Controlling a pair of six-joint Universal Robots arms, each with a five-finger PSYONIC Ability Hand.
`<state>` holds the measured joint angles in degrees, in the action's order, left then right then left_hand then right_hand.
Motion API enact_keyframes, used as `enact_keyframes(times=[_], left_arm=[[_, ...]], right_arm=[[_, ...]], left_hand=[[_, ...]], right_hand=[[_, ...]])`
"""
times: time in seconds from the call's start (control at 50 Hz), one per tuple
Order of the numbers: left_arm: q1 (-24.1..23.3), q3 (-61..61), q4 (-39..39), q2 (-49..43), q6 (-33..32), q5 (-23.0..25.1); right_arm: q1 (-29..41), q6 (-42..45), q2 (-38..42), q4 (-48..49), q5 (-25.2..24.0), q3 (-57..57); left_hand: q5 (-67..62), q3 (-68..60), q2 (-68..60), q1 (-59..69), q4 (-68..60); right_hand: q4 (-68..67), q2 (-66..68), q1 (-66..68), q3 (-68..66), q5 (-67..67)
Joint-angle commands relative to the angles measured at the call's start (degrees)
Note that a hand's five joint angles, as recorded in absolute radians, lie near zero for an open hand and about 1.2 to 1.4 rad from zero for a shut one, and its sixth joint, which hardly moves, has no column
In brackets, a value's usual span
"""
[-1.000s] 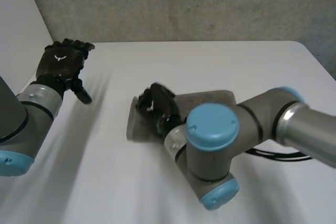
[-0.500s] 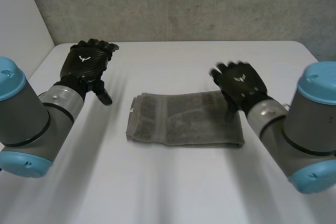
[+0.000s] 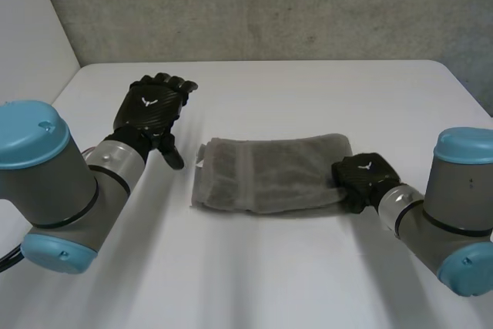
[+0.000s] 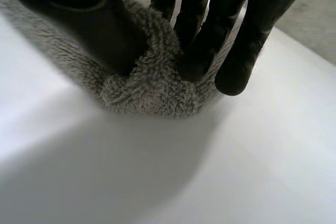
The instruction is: Fold the towel.
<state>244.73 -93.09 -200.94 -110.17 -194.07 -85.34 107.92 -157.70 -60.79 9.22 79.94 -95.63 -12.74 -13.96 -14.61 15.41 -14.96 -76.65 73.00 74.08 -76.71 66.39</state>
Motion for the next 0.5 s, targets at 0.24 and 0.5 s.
enact_keyframes(times=[0.24,0.5], left_arm=[[0.92,0.45,0.02,2.32,0.0,-0.61],[3.65,-0.43,0.02,6.81,1.76,-5.19]], right_arm=[[19.22,28.92,-2.07,3.62,9.71,12.38],[33.14,43.1,10.61,4.32,3.64,15.92]], left_hand=[[11.18,2.4,3.05,-3.85,3.4],[11.68,2.91,3.55,-4.36,3.9]], right_hand=[[-3.35,7.0,5.92,-3.29,3.61],[5.25,-1.6,-2.68,5.31,-4.99]])
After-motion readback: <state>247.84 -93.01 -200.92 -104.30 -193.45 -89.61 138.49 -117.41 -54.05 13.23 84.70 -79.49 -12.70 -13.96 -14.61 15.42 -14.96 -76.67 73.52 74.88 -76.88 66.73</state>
